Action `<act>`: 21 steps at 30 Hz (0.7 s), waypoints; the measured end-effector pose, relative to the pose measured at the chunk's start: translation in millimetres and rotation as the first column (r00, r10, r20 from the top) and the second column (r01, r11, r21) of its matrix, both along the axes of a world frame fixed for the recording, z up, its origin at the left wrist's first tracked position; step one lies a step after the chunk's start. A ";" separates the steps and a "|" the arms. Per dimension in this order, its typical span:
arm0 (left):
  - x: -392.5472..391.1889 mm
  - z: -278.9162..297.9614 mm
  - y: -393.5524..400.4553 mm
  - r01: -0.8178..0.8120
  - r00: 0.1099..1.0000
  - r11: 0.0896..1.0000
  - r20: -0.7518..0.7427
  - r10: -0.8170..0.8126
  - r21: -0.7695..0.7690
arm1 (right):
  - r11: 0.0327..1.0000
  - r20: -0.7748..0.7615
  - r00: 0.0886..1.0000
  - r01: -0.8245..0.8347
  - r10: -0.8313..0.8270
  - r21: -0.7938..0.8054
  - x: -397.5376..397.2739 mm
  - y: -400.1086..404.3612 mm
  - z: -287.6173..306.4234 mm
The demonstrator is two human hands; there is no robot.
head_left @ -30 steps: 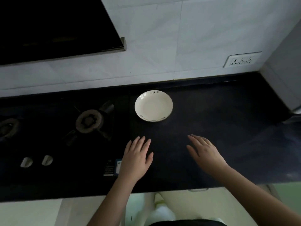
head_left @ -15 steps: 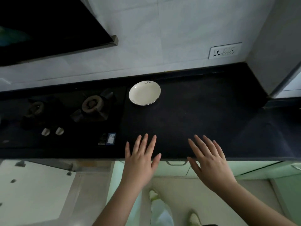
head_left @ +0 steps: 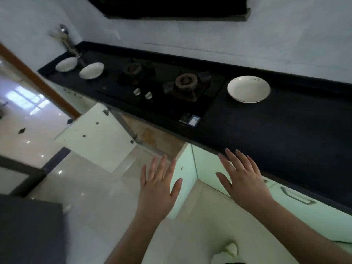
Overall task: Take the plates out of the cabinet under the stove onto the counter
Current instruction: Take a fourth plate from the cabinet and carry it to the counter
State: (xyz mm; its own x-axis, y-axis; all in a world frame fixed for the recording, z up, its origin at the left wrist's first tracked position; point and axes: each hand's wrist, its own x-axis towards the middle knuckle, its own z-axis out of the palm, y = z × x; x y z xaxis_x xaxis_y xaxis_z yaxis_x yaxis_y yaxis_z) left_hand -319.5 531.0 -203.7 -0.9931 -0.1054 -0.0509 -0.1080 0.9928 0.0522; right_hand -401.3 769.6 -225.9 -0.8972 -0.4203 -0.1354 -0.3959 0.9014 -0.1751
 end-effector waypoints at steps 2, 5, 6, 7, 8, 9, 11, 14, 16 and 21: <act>36.9 -1.1 -30.8 -0.107 0.994 0.994 0.011 0.107 0.025 | 0.994 0.006 0.994 -0.106 0.106 0.017 12.3 -36.7 3.2; 101.8 -9.2 -77.5 -0.246 0.969 0.969 0.045 0.245 0.033 | 0.967 0.007 0.967 -0.254 0.254 0.031 41.9 -96.7 9.5; 125.1 -12.7 -92.2 -0.292 0.956 0.955 0.046 0.290 0.048 | 0.953 0.012 0.954 -0.300 0.300 0.029 54.7 -117.7 12.4; 149.0 -16.3 -106.2 -0.345 0.939 0.936 0.039 0.343 0.069 | 0.938 0.015 0.939 -0.344 0.344 0.025 68.9 -139.1 15.4; 173.8 -19.6 -119.8 -0.400 0.917 0.912 0.036 0.398 0.091 | 0.922 0.012 0.922 -0.388 0.388 0.018 84.8 -161.2 17.1; 198.9 -22.6 -132.6 -0.449 0.893 0.887 0.043 0.447 0.107 | 0.904 0.006 0.904 -0.428 0.428 0.008 101.4 -183.1 17.4; 250.9 -28.3 -158.6 -0.515 0.857 0.849 0.071 0.510 0.116 | 0.871 0.011 0.871 -0.491 0.491 -0.019 139.2 -226.2 16.8; 320.9 -33.6 -195.1 -0.605 0.796 0.789 0.114 0.595 0.103 | 0.823 0.018 0.824 -0.566 0.567 -0.045 196.0 -288.8 12.0; 359.0 -32.8 -217.0 -0.647 0.761 0.758 0.134 0.635 0.080 | 0.785 0.018 0.785 -0.619 0.619 -0.038 230.5 -328.1 10.3; 423.1 -23.6 -258.2 -0.720 0.693 0.691 0.124 0.710 0.070 | 0.685 0.012 0.685 -0.728 0.728 -0.039 293.3 -392.8 9.8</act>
